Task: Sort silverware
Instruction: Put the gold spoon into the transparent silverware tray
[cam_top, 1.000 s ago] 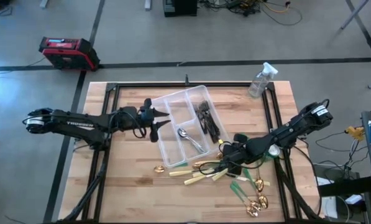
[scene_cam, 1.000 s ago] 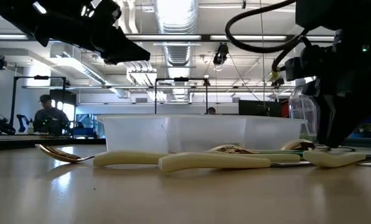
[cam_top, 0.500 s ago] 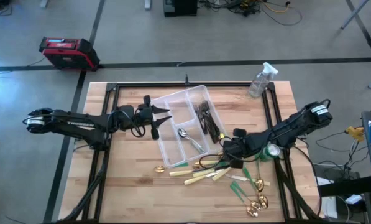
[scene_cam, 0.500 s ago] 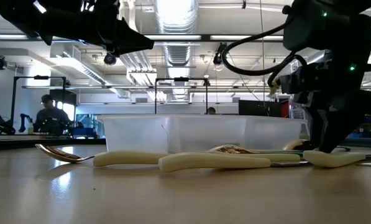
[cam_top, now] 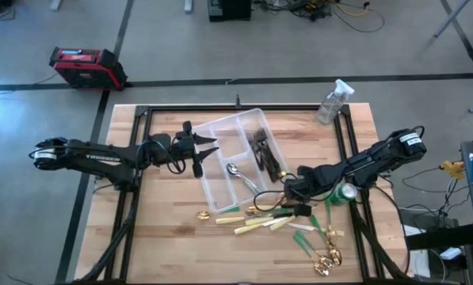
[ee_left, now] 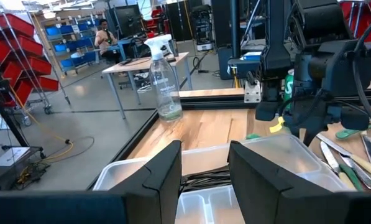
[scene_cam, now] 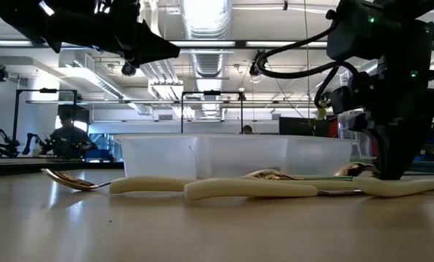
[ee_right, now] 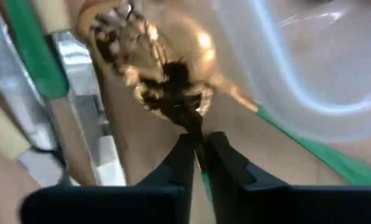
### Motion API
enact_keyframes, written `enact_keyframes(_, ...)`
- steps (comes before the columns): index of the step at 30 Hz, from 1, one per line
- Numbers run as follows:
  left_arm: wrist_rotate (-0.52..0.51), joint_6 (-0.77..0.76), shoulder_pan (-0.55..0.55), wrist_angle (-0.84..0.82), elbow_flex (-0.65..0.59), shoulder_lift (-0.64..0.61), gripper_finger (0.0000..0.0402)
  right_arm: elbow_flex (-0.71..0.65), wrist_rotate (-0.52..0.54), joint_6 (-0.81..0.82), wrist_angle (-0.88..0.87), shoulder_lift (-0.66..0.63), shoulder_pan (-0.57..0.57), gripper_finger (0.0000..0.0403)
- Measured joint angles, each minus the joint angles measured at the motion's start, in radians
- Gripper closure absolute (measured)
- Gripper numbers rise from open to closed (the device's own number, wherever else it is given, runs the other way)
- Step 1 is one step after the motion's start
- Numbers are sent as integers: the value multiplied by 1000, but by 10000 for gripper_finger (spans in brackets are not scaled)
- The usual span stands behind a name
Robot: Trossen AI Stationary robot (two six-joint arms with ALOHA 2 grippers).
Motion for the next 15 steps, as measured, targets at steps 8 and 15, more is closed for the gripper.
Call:
enact_keyframes(8,-2,0,4,0,0,0,283,29,9,-10,-12,-22,0,400)
enact_keyframes(15,4,-1,8,0,0,0,283,65,60,-23,-8,-79,1,402)
